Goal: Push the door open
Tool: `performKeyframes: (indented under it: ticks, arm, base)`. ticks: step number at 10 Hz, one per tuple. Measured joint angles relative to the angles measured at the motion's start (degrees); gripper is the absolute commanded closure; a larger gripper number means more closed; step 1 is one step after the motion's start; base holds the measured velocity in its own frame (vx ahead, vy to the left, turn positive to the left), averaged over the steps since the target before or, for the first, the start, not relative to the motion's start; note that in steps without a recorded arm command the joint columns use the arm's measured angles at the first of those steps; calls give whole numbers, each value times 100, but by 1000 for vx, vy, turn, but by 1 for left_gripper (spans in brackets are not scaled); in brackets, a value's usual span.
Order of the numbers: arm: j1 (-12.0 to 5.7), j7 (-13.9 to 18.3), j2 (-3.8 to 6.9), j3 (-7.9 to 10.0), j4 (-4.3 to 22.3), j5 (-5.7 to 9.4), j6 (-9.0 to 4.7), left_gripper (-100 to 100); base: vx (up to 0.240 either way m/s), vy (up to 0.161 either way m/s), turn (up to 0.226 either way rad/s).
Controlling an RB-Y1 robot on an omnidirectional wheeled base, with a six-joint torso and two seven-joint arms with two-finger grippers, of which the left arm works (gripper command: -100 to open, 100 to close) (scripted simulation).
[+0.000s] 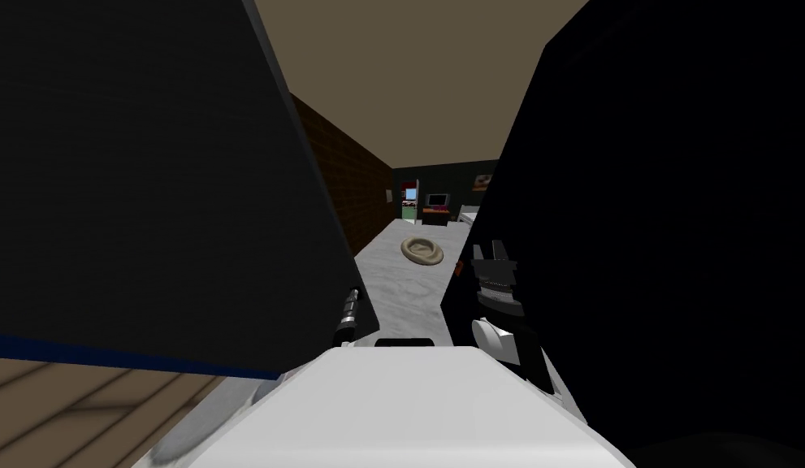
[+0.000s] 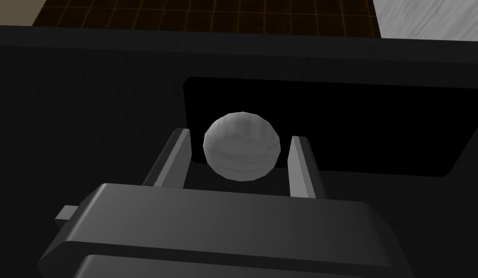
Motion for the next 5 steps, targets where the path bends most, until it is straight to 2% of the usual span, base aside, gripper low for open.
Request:
performKeyframes:
  ticks: [4,5]
  arm:
    - [6,-3,-2,-5,11,-3,16,100]
    - [8,-2,-3,-5,12,-3,18,100]
  base:
    - [-8,-1,-1]
    - [83,-15,35]
